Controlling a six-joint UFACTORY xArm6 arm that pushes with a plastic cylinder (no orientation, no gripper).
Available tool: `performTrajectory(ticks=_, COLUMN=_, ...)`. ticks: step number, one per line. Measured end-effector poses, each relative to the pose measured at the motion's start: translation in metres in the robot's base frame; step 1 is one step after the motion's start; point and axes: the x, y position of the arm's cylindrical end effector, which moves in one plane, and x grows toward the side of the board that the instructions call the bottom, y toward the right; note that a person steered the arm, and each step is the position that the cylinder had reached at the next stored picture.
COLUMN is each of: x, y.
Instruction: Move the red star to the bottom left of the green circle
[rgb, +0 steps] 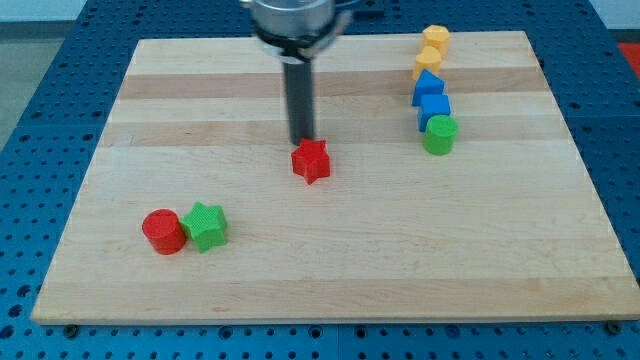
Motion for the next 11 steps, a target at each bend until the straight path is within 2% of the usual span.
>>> performTrajectory(ticks=1, x=0.021, y=-0.03)
performTrajectory(ticks=3, x=0.041, y=0.071)
performTrajectory(ticks=4, x=0.039, y=0.03)
performTrajectory(ticks=6, x=0.056, y=0.071)
performTrajectory(ticks=7, x=0.059, y=0.036)
performTrajectory(ticks=11, x=0.078, y=0.071)
